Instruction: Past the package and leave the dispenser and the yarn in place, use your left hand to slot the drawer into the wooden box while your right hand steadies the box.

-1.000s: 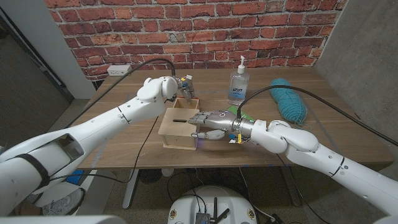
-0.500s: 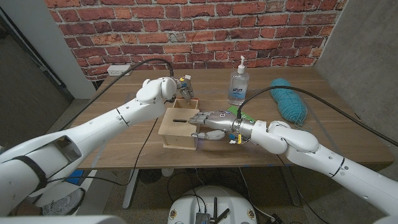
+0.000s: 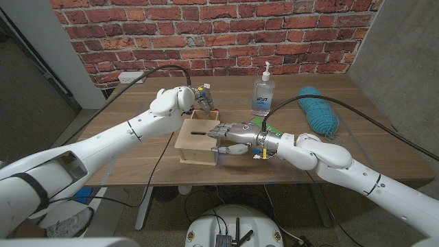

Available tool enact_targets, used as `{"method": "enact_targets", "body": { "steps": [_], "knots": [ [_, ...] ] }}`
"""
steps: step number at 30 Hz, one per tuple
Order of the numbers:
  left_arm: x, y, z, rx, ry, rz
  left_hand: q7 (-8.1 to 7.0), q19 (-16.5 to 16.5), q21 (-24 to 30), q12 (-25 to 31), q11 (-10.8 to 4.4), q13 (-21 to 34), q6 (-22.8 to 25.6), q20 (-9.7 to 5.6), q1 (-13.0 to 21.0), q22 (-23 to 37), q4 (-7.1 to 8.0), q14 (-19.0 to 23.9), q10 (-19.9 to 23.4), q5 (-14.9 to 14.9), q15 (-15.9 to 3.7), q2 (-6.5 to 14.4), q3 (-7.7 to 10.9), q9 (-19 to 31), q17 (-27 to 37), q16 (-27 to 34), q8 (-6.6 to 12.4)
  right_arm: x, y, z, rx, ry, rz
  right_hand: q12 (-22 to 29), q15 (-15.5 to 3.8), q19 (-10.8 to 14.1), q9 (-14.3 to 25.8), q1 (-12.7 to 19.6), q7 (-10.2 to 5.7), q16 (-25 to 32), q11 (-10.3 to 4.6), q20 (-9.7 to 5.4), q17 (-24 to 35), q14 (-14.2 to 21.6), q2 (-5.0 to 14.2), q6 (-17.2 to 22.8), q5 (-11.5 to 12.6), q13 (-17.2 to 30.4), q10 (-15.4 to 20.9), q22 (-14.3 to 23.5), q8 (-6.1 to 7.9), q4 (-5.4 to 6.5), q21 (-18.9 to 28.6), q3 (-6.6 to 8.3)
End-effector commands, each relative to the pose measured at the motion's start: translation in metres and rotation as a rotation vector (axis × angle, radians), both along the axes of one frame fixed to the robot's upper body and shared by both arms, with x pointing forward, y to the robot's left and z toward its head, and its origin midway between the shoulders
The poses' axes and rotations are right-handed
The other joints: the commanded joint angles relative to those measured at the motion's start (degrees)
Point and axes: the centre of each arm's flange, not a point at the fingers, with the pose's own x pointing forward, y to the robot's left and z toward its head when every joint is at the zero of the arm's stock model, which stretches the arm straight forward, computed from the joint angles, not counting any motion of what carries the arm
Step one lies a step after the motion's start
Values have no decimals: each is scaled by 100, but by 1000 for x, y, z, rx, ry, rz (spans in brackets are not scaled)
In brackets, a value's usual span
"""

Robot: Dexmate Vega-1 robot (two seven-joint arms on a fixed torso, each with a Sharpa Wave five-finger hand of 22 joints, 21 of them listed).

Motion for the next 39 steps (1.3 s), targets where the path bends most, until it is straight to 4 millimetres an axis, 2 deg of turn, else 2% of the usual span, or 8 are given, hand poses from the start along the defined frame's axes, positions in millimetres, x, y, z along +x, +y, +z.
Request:
{"method": "enact_targets", "body": {
  "steps": [1,21,28,34,39],
  "knots": [
    [-5,-2,-4,-8,7,-4,17,-23,-9,27,-96,8,-34,-874,152,11,15,367,74,32,-601,203,-13,5,53,18,6,0,0,-1,1,2,3,54,-463,65,19,-57,2,28,-18,-560,16,24,660,54,27,14,51,2,30,15,-9,19],
    [-13,-2,-2,-8,13,-3,6,-87,-25,-3,-100,2,-192,-872,128,7,20,255,-85,43,-600,201,-35,12,44,-16,-36,2,0,1,2,1,6,54,-453,77,20,-55,-2,44,-16,-556,27,68,659,63,21,16,60,1,28,12,-9,20],
    [-16,-2,0,3,24,-14,32,-182,-42,-13,-112,-12,-338,-862,34,0,20,65,-269,43,-594,59,-107,9,24,-66,-59,3,0,2,4,0,9,56,-456,89,20,-54,-11,47,-20,-547,30,75,662,75,20,16,69,1,31,12,-7,22],
    [-17,-2,0,19,44,-15,51,-269,-42,-28,-128,-37,-599,-862,-322,-6,115,-299,-531,39,-545,-56,-144,-16,-39,-152,-111,4,0,2,7,2,12,58,-450,105,20,-54,-8,53,-18,-550,34,91,663,77,18,17,77,2,30,12,-2,24],
    [-16,-3,0,32,62,-21,59,-301,-36,-38,-132,-52,-843,-875,-618,-7,124,-663,-829,22,-515,-259,-182,-43,-63,-183,-156,4,-1,1,10,6,12,58,-444,107,21,-53,-7,53,-19,-547,38,92,664,84,16,17,82,2,31,11,-3,25]
  ]
}}
